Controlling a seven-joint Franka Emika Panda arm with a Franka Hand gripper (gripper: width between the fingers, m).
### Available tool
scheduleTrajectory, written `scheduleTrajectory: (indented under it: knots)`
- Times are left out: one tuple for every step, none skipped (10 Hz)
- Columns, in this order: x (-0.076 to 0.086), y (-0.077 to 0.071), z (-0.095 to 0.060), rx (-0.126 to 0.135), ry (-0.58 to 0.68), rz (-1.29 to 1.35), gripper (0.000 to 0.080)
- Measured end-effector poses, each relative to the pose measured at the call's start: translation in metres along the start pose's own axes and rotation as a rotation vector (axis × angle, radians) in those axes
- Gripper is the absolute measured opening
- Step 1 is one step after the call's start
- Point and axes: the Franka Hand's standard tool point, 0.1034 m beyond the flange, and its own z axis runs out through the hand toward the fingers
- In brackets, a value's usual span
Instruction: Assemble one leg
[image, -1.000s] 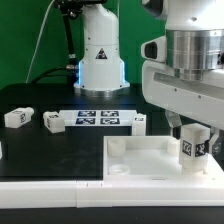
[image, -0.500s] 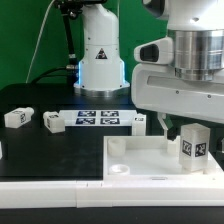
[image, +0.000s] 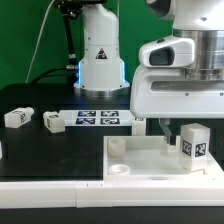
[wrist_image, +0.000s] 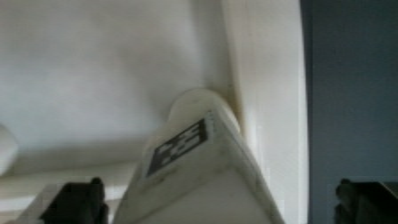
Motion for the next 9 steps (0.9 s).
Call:
scheduleTrajectory:
  knots:
    - [0.0001, 0.0005, 0.0000, -0.001, 0.000, -0.059, 0.0649]
    - [0.0003, 0.0016, 0.0000, -0.009, 0.001, -0.183, 0.0649]
    - [0.0005, 0.0022, 0.0000, -0.012, 0.001, -0.265, 0.0649]
    - [0.0006, 0.0026, 0.0000, -0.012, 0.000, -0.305, 0.0649]
    - [0.0007, 0.0031, 0.0000, -0.012, 0.000, -0.344, 0.0649]
    - [0.0007, 0.0031, 0.0000, -0.012, 0.000, -0.339, 0.0517]
    - [0.0007, 0.0031, 0.0000, -0.012, 0.000, -0.339, 0.0380]
    - [0.0007, 0.0031, 0.0000, -0.012, 0.000, -0.333, 0.0380]
    - [0.0007, 0.0031, 0.0000, -0.012, 0.000, -0.306, 0.0288]
